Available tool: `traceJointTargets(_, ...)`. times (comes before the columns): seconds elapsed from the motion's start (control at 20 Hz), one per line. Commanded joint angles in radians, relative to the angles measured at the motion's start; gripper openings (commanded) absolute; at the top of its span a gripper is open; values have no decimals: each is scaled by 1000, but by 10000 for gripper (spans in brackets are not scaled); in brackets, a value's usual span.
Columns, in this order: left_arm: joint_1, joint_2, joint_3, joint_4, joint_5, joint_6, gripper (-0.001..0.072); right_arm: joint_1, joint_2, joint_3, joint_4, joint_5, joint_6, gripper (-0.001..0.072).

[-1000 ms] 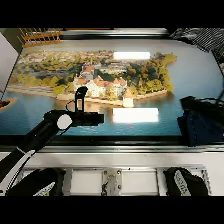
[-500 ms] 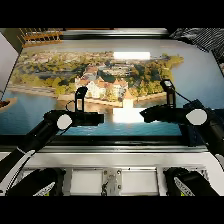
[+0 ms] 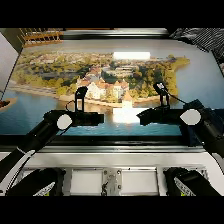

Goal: Fold the clothes and pants, and hang the long-sleeved shirts on hangers.

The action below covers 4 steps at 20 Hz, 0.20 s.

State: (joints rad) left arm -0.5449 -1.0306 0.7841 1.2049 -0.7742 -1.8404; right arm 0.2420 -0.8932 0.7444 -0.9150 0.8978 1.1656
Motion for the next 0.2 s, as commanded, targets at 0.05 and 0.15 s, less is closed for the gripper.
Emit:
traceJointTargets(0.05,0,0,-1,0,0,0,13,2,-1,-1,1,0,0,44)
traceJointTargets(0.15,0,0,-1,0,0,0,13,2,-1,-1,1,0,0,44)
